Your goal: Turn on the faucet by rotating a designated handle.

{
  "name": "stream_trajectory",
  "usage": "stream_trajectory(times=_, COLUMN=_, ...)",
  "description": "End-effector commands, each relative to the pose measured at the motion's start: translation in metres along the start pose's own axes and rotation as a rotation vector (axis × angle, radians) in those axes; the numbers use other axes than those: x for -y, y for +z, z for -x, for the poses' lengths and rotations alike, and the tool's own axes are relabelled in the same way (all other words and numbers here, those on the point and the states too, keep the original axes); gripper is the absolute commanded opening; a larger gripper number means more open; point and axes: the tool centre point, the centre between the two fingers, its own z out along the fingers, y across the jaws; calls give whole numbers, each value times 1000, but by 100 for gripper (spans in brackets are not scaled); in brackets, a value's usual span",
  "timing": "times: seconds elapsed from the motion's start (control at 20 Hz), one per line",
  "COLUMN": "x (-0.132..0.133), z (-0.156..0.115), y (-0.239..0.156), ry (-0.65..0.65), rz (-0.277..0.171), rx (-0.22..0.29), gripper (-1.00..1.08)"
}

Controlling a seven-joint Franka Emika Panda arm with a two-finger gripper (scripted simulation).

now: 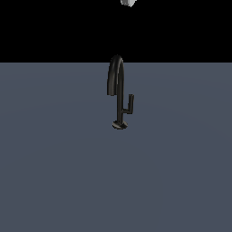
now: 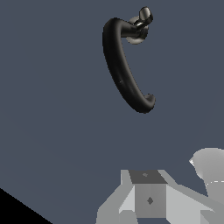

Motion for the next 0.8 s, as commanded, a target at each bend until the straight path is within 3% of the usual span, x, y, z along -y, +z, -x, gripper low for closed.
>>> stream_trajectory(times=0.0, x=3, z=-18, y=2, ry=42, rz=-41, rx=38, gripper=-100)
stream_trajectory(times=0.75, x=4, z=-131, y=31, ry=320, rz=-305, rx=284, gripper=-100)
